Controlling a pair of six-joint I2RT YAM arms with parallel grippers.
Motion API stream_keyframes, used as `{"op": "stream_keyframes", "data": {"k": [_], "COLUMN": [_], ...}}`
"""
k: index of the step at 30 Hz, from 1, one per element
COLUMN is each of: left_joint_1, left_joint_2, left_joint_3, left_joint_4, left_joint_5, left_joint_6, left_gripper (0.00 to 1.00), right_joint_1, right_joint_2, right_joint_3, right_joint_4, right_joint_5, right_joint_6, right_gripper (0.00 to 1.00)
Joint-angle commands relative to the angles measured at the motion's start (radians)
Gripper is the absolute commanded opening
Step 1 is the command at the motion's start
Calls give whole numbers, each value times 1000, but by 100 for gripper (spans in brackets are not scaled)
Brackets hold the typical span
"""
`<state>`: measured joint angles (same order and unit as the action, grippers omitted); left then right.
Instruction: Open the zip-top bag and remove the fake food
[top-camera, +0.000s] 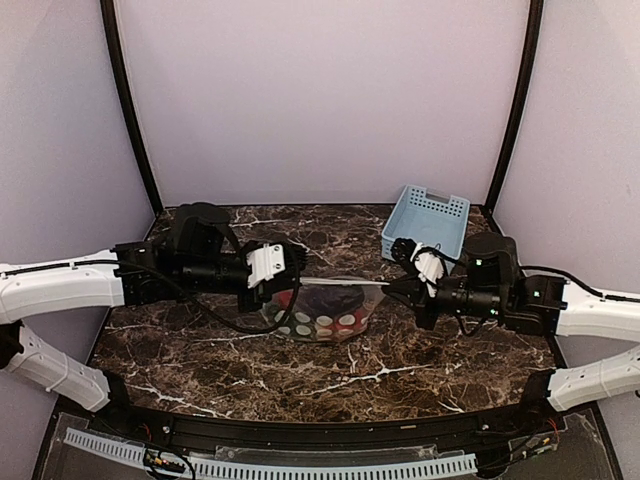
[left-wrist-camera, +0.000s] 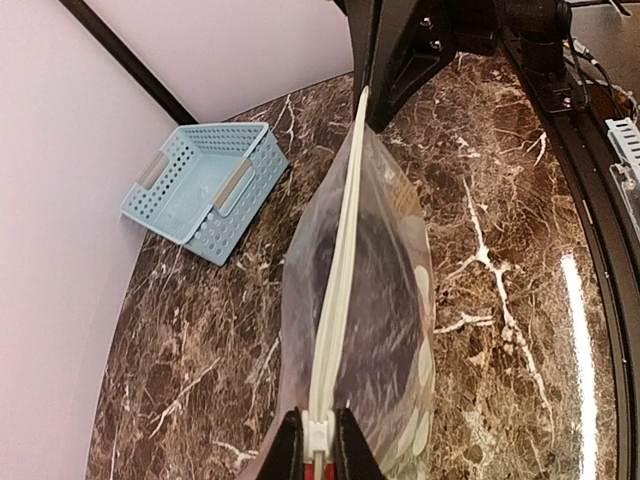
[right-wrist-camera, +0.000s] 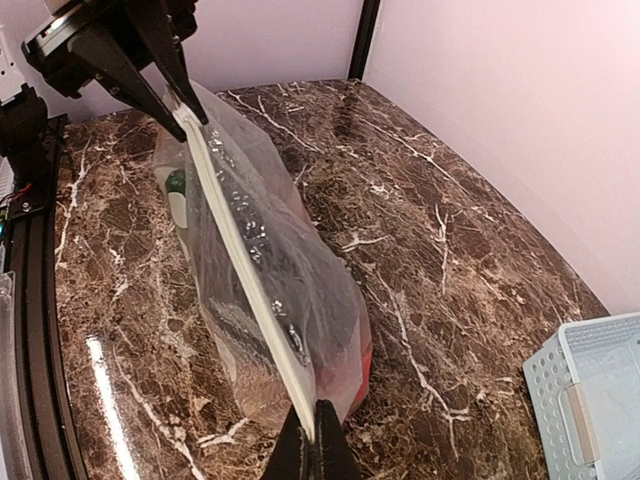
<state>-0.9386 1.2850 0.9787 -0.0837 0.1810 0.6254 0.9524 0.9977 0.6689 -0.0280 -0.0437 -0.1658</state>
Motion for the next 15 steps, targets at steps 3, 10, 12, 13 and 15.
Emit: {"op": "stream_keyframes", "data": {"k": [3, 10, 12, 13, 15], "left_joint_1": [42, 44, 44, 45, 45], "left_joint_2": [-121, -203, -223, -231, -253], "left_joint_3": [-64, -91, -97, -100, -110], "left_joint_4": [-158, -233, -262, -281, -300], "left_joint_5": [-148, -215, -234, -238, -244], "left_joint_6": [-55, -88, -99, -106, -116], "left_gripper": [2, 3, 3, 3, 3], "right_joint_1": [-42, -57, -61, -63, -66], "right_joint_2": [-26, -5, -4, -6, -4], "right_joint_3": [-12, 3, 4, 6, 6], "right_joint_4": [-37, -49, -49, -50, -47], "right_joint_5": [125, 180, 187, 187, 181], "right_joint_6": [47, 66, 69, 69, 71], "right_gripper": [0, 0, 0, 0, 0]}}
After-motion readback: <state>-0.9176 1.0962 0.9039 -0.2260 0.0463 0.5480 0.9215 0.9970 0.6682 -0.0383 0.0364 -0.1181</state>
